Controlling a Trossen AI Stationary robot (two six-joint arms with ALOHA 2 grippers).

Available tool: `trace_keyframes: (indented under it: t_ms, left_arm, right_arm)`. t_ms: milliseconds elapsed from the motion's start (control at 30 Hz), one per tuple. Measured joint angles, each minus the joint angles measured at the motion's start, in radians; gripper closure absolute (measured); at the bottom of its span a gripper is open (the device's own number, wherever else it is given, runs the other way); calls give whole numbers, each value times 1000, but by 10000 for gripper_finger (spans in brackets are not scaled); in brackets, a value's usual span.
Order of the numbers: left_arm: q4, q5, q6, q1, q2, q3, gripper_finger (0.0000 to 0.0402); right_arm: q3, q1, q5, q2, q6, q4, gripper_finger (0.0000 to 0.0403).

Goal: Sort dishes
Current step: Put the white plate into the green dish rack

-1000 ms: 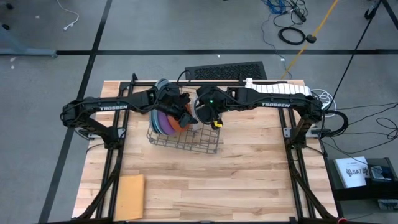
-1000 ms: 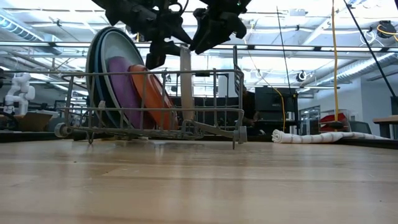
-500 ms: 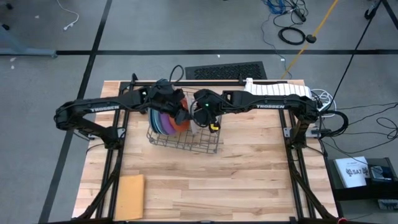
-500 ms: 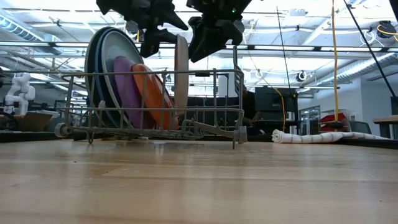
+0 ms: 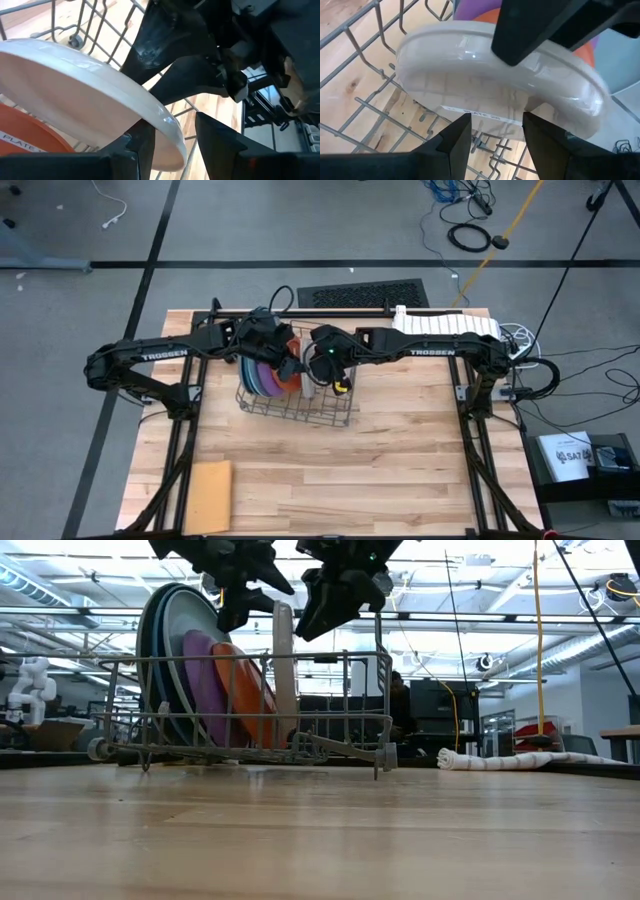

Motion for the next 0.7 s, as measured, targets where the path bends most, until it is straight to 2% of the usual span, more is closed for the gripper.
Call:
trace_keyframes:
  t_ms: [200, 433, 567, 700]
  left_arm:
    - [3, 3, 22, 0, 0, 0, 247]
    - [6, 3, 30, 0, 0, 0, 169]
    - [1, 13, 76, 0, 0, 0, 132]
    - [-4, 48, 137, 0, 0, 0, 119]
  right_arm:
    - [0, 0, 0, 0, 70, -16, 217]
    - [0, 2, -3, 0, 74, -24, 177]
    - [1, 2, 0, 0, 74, -23, 177]
    - [1, 2, 0, 0, 74, -23, 182]
